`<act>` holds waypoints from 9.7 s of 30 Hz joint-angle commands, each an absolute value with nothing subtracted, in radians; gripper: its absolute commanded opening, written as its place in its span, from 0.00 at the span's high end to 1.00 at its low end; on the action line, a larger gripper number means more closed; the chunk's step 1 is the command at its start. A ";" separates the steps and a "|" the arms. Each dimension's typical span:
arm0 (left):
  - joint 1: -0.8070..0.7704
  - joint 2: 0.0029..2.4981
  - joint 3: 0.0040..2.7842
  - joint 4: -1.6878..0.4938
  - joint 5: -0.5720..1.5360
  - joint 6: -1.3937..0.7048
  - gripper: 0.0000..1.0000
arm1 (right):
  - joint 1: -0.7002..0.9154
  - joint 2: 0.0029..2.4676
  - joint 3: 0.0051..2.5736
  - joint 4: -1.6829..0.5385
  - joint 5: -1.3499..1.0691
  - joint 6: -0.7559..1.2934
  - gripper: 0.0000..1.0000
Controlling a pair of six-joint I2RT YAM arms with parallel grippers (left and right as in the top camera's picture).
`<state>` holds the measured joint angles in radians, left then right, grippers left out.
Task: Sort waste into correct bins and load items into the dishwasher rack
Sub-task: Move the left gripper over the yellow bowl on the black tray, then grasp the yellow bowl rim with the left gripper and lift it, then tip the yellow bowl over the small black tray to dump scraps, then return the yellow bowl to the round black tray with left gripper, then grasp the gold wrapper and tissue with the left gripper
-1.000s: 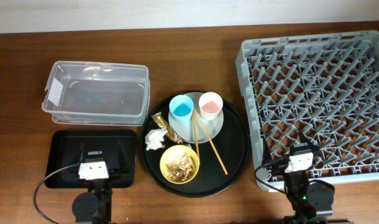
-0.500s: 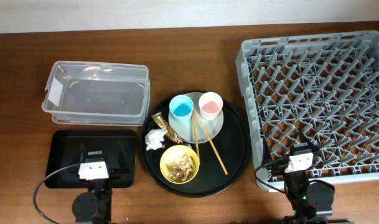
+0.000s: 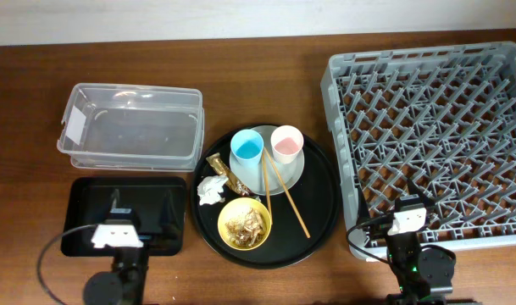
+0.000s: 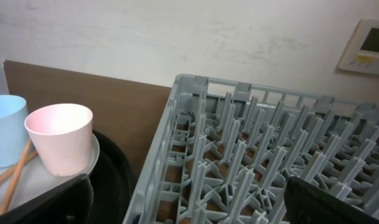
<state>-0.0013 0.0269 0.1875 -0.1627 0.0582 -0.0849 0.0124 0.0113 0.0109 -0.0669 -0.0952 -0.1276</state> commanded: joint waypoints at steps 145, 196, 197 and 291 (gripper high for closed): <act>0.748 1.309 0.716 -0.721 1.275 0.159 1.00 | 0.006 0.004 0.006 -0.071 -0.101 -0.124 0.01; 0.952 1.312 0.716 -0.483 1.540 -0.163 1.00 | 0.006 0.004 0.006 -0.071 -0.101 -0.123 0.01; 0.952 1.311 0.716 -0.482 1.518 -0.163 1.00 | 0.006 0.004 0.006 -0.071 -0.101 -0.124 0.01; -0.413 1.257 1.114 -0.696 -0.459 -0.522 1.00 | 0.006 0.006 0.006 -0.071 -0.101 -0.123 0.02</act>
